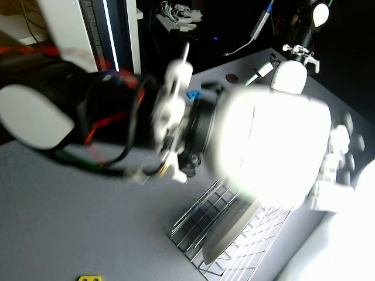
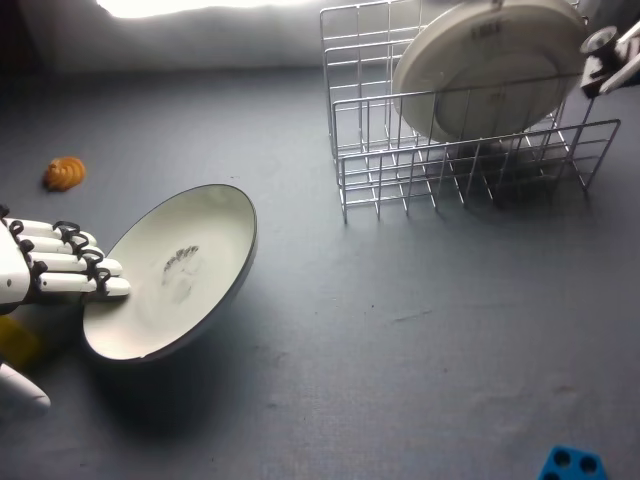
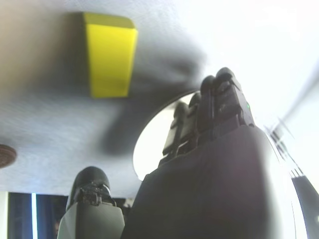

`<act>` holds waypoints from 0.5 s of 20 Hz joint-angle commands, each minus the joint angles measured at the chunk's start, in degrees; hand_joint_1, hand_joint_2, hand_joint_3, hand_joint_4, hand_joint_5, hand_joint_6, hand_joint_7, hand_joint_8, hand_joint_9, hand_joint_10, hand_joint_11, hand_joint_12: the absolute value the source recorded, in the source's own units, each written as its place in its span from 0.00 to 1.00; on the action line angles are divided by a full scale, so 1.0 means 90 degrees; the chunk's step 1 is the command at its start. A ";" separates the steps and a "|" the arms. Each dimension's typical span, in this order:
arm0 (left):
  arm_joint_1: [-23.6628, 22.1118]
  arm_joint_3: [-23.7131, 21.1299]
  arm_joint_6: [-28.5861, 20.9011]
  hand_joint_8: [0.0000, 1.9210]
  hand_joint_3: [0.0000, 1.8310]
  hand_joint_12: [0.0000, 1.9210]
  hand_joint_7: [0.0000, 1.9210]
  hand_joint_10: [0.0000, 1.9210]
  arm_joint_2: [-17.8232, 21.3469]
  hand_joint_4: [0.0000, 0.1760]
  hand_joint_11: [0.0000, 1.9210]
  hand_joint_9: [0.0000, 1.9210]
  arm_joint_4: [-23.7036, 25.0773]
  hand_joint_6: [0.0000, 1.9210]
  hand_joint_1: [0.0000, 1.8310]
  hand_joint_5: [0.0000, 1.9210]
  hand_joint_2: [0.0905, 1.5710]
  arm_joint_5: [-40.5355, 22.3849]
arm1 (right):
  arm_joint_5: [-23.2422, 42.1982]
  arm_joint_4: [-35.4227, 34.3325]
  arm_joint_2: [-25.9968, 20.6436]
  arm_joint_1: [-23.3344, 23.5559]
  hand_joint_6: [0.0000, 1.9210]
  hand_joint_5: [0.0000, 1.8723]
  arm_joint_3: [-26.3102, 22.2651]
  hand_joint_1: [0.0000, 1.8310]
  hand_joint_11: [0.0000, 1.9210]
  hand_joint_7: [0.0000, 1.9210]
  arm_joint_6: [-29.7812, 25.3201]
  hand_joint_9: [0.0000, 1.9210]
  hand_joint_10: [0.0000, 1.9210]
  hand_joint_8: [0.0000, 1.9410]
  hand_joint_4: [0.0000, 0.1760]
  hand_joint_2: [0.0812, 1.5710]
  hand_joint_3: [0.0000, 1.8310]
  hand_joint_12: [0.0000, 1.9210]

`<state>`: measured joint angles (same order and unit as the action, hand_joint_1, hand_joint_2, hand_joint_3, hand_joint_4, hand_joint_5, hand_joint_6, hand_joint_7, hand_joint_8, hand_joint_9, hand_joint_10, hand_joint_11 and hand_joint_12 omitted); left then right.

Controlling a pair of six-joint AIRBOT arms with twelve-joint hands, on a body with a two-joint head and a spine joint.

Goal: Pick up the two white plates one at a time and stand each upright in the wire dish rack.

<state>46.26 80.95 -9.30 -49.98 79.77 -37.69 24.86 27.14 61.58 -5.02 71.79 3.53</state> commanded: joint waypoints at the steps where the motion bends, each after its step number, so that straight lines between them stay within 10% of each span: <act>1: 0.0059 0.0030 -0.0014 0.00 0.00 0.00 0.00 0.00 -0.0078 0.00 0.00 0.00 0.0092 0.00 0.00 0.00 0.62 -0.0027 | 0.0695 -0.0162 -0.0072 0.0039 0.00 0.38 -0.0074 0.61 0.13 0.39 0.0232 0.38 0.01 0.00 0.00 0.64 0.00 0.65; 10: 0.0087 0.0030 -0.0029 0.00 0.00 0.00 0.00 0.00 -0.0082 0.00 0.00 0.00 0.0091 0.00 0.00 0.00 0.63 -0.0026 | 0.0088 0.0046 0.0517 -0.0489 0.00 0.37 -0.0895 0.62 0.12 0.39 0.2156 0.38 0.00 0.00 0.00 0.63 0.00 0.65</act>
<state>46.61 81.06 -9.32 -50.22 79.20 -37.78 20.49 29.04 67.07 -10.04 63.55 23.16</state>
